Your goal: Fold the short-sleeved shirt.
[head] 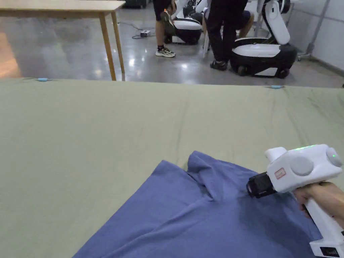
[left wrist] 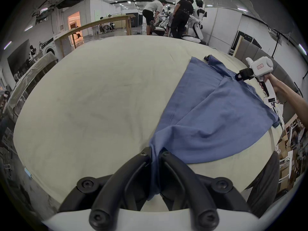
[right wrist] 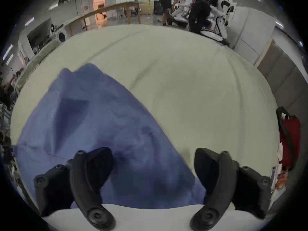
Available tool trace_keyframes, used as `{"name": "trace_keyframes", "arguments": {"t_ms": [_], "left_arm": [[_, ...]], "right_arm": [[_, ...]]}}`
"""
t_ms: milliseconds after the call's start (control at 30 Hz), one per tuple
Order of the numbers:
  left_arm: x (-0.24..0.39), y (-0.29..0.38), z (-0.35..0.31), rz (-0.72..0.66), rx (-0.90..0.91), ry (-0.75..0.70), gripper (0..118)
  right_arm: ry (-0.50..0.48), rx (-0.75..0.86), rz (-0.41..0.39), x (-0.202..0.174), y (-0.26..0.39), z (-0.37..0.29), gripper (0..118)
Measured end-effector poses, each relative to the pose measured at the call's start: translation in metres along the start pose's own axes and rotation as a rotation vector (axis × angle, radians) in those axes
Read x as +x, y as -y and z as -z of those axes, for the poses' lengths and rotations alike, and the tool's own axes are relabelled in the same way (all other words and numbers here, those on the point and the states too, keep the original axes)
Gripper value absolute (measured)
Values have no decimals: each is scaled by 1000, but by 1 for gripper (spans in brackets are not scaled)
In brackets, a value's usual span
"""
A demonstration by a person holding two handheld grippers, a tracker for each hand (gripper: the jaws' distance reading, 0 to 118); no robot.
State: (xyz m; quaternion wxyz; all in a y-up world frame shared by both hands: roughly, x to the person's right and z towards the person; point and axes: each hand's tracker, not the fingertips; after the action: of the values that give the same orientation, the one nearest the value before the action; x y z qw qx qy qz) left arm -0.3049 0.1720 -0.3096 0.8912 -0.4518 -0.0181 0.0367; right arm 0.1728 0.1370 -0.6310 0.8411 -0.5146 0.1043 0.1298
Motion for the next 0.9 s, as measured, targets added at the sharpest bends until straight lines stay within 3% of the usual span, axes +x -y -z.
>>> {"name": "trace_keyframes", "arguments": {"t_ms": [33,67,100,133,200,300,467,700,900], "left_arm": [[-1,1,2,-1,-2,0,6],[-1,0,2,-2,-5,0,6],[-1,0,2,-8,-7,0,6],[-1,-1,1,-13,-9,1,6],[-3,-2,-2,-18,-8,4,6],[-3,-9,-16,-28,24,3,6],[2,-44,-58,-76,150,60,6],[29,-133,-118,6,354,3,6],[50,-217,-175,58,488,-65,6]], "right_arm": [[18,0,-18,-1,2,3,91],[-13,14,-7,0,3,1,77],[-64,18,32,1,1,-7,48],[-89,42,41,-1,1,-16,2],[-45,97,-35,-9,4,-38,3],[-23,165,-82,-13,8,-82,3],[-10,351,-35,5,12,-191,3],[89,601,28,36,42,-352,2],[136,729,124,64,72,-434,2]]}}
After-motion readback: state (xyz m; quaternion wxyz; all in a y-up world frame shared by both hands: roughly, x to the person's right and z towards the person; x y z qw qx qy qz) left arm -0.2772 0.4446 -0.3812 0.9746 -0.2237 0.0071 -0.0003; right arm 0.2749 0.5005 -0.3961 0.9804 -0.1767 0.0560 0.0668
